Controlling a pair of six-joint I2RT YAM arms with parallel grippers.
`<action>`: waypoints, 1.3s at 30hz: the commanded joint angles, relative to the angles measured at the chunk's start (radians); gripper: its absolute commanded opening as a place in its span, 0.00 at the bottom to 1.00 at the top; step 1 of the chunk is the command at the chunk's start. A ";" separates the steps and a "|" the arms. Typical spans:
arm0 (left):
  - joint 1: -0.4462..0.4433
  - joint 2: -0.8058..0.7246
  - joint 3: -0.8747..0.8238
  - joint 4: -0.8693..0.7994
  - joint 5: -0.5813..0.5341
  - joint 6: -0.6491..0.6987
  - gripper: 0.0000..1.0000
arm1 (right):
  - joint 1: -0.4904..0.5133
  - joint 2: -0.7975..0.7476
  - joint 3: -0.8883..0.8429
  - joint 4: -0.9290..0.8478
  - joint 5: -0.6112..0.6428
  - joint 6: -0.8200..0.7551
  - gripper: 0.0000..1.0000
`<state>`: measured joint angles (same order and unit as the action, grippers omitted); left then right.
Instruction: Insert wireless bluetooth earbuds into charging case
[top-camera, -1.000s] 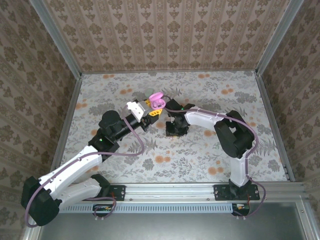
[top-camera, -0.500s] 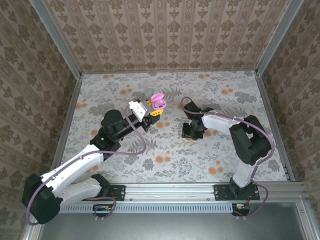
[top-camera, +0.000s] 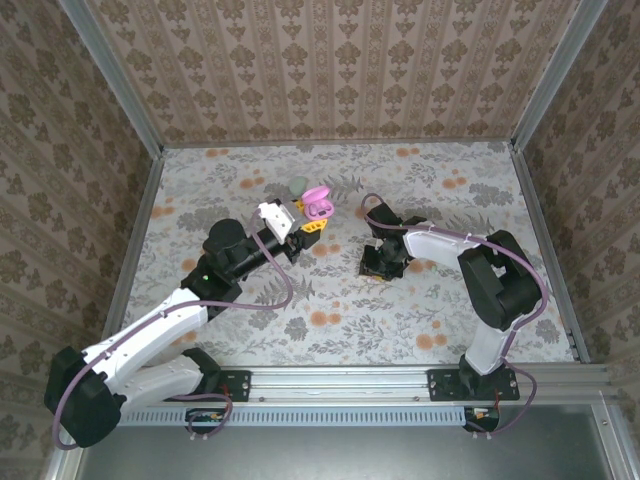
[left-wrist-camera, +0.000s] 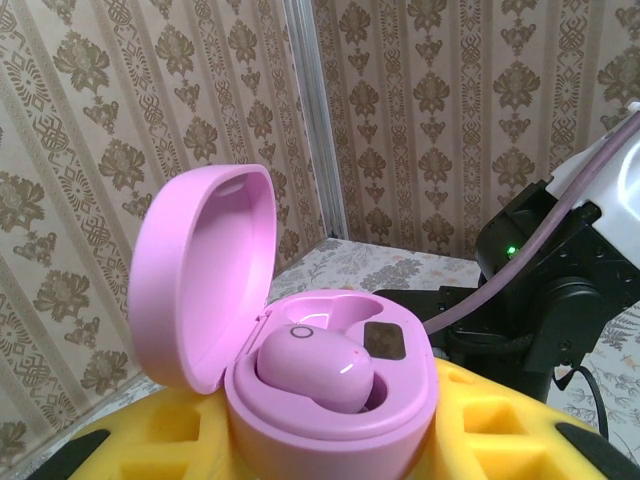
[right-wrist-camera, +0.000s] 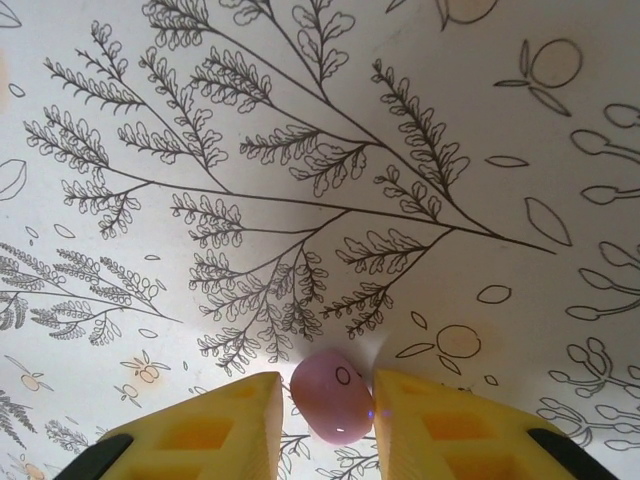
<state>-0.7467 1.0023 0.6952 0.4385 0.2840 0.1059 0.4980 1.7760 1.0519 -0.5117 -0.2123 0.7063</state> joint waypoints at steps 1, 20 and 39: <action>-0.008 0.003 0.038 0.034 0.012 0.005 0.31 | 0.006 0.021 0.018 -0.013 -0.024 -0.021 0.33; -0.008 0.002 0.039 0.023 0.007 0.009 0.31 | 0.005 0.057 0.039 -0.004 0.049 -0.003 0.32; -0.009 0.015 0.044 0.027 0.009 0.006 0.31 | 0.006 0.077 0.067 -0.018 0.071 -0.042 0.27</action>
<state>-0.7467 1.0191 0.7040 0.4416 0.2836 0.1062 0.5018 1.8153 1.1000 -0.5415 -0.1787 0.6807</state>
